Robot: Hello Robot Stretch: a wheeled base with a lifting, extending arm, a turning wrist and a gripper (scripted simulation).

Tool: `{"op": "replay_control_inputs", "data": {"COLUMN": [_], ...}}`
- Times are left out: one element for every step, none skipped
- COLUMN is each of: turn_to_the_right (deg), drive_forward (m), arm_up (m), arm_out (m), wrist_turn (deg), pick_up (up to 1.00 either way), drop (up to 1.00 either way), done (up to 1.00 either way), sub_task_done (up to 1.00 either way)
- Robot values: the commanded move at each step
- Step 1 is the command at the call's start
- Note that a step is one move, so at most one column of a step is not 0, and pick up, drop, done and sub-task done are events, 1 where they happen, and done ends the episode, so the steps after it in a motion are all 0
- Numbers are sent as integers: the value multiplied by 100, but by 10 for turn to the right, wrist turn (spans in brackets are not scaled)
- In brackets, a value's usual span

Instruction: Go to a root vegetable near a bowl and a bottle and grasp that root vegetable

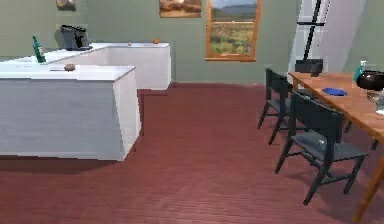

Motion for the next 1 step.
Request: {"op": "replay_control_inputs", "data": {"turn_to_the_right": [450], "drive_forward": [0], "arm_up": [0], "arm_out": [0], "wrist_turn": [0], "pick_up": [0], "drop": [0], "done": [0], "sub_task_done": [0]}}
